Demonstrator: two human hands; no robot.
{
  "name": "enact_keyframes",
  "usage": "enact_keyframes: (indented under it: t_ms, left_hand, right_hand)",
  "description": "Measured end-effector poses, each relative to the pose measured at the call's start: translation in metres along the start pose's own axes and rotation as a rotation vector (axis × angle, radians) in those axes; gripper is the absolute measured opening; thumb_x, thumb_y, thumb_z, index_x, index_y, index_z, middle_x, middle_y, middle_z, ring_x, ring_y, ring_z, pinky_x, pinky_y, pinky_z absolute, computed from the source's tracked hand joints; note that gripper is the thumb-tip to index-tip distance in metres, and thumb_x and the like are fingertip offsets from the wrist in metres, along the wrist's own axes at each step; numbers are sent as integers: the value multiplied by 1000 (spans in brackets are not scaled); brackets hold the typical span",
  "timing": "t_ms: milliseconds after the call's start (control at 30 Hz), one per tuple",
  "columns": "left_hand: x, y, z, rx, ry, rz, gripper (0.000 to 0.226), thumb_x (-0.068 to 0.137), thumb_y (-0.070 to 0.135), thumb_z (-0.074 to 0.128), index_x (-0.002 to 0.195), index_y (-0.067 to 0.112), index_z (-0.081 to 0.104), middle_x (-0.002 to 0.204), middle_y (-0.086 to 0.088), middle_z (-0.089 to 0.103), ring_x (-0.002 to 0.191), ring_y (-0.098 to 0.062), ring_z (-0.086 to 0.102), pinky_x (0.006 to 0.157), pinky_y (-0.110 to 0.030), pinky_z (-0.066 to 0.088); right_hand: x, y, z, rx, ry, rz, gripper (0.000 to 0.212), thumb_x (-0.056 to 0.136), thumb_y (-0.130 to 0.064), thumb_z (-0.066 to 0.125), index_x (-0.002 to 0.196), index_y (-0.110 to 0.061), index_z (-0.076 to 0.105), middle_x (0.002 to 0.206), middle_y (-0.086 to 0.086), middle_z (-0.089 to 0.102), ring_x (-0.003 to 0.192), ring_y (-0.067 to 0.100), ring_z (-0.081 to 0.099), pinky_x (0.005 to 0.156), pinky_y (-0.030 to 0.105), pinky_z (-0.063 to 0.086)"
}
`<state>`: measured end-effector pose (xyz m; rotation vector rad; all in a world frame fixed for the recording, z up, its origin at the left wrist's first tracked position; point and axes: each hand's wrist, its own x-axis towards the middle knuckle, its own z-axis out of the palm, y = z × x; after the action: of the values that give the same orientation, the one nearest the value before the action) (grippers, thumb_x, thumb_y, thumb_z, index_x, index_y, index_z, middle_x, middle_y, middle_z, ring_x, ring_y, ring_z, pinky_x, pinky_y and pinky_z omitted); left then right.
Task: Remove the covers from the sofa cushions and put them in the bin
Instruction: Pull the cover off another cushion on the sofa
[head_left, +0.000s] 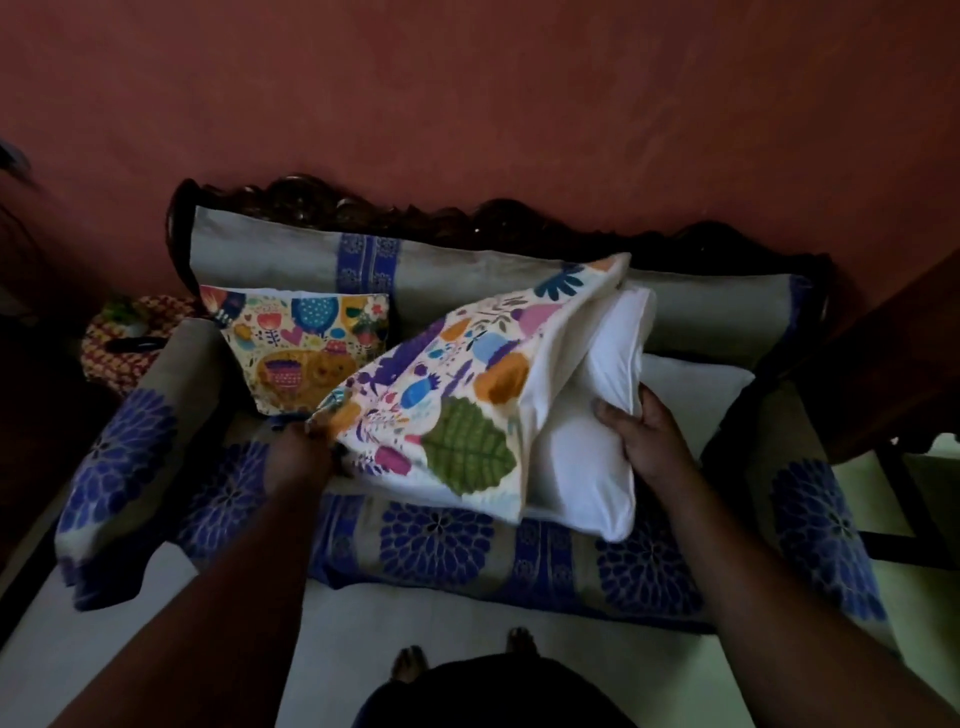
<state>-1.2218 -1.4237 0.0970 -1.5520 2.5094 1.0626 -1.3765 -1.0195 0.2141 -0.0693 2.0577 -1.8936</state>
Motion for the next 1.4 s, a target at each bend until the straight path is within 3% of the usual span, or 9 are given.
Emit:
enact_keyframes:
  t_ms: [100,233,467,567,800,933,1100,1267,1400]
  left_hand:
    - [-18,66,-2,-54,54,192,71,85,66,59,137,17,52,130,-15,61,116,-37,58,102,-51,45]
    - [-54,166,-4,-487,-128,539,59,104,52,38,154,21,34,152,2,40,137,-10,34,112,-24,25]
    - [-42,161,7,-281,-236,570,36,101,51,47,102,22,68,92,0,72,87,-14,67,83,-32,52]
    - [-47,149,21,-341,-188,529,38,96,59,44,98,29,67,94,-1,74,92,-22,70,88,-44,56]
    - [-28,128,1,-327,68,448,33,104,35,49,103,10,69,95,-7,69,90,-21,63,69,-28,36]
    - [-1,94,-6,-141,86,312,27,94,38,53,101,16,67,99,-18,70,92,-33,66,80,-40,52]
    - [18,75,3,-60,25,192,40,79,50,51,94,20,71,82,-10,72,77,-29,71,74,-45,60]
    - [11,82,6,-91,-141,151,30,88,31,62,106,9,72,100,-18,73,92,-35,70,75,-36,54]
    - [-27,116,12,-380,-321,417,24,92,49,45,102,32,59,101,-8,63,95,-24,60,87,-41,48]
  right_hand:
    - [-9,-2,10,55,-103,-29,36,90,-4,70,124,-16,65,117,5,74,107,24,71,90,37,57]
    - [-17,1,22,18,-230,-61,38,87,6,68,121,-12,66,115,5,75,107,23,70,90,36,54]
    - [-8,14,2,-213,-423,42,100,73,-36,89,147,-58,26,155,-16,40,140,10,43,116,47,39]
    - [-6,8,34,-323,-219,-72,109,64,-64,86,153,-42,26,152,-16,42,138,5,43,113,34,39]
    - [-2,3,37,-386,99,-163,44,80,-52,78,102,-15,68,92,1,73,84,14,68,81,44,57]
    - [-17,-4,41,-301,222,-322,19,85,-32,79,94,-18,70,85,-8,72,80,-1,66,74,20,52]
    - [-19,-4,28,-153,303,-294,14,87,-26,78,95,-15,72,80,-6,71,72,2,64,70,19,49]
    - [-15,-12,13,-141,207,-307,21,85,-24,78,100,-10,73,92,-1,76,87,12,71,79,23,53]
    - [-9,-17,9,-151,202,-336,23,88,-26,77,108,-16,72,101,-3,75,98,12,70,87,28,53]
